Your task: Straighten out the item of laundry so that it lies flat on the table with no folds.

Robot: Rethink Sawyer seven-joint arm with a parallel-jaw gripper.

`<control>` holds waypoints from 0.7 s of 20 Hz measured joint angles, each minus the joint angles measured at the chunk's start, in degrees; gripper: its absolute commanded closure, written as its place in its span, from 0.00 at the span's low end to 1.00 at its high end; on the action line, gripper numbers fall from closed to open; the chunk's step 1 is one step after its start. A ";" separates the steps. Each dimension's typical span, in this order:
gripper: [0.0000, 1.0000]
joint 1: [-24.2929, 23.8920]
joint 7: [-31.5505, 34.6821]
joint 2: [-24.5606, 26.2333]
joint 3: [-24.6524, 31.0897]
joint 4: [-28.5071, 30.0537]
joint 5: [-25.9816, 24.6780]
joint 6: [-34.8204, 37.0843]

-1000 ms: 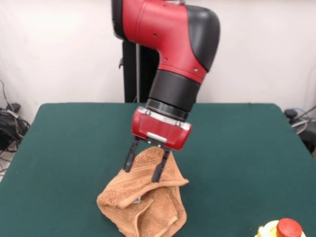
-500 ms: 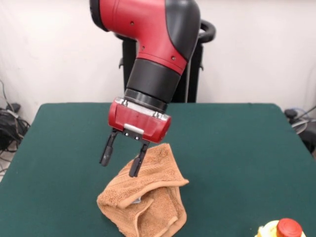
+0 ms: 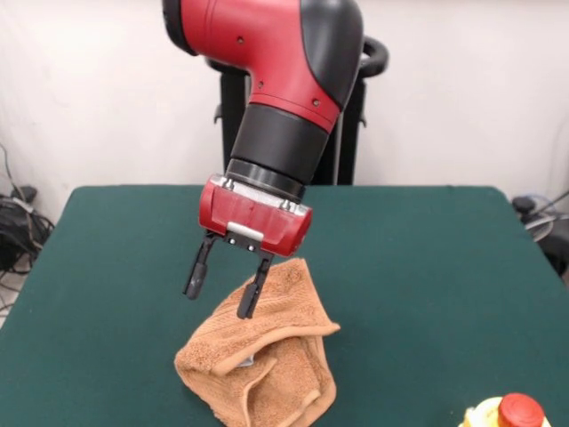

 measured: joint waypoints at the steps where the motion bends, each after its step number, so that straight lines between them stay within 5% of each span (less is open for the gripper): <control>1: 0.00 0.03 0.00 0.00 -0.01 -0.01 0.00 0.00; 14: 0.00 0.42 0.00 0.02 0.00 -0.01 0.00 0.00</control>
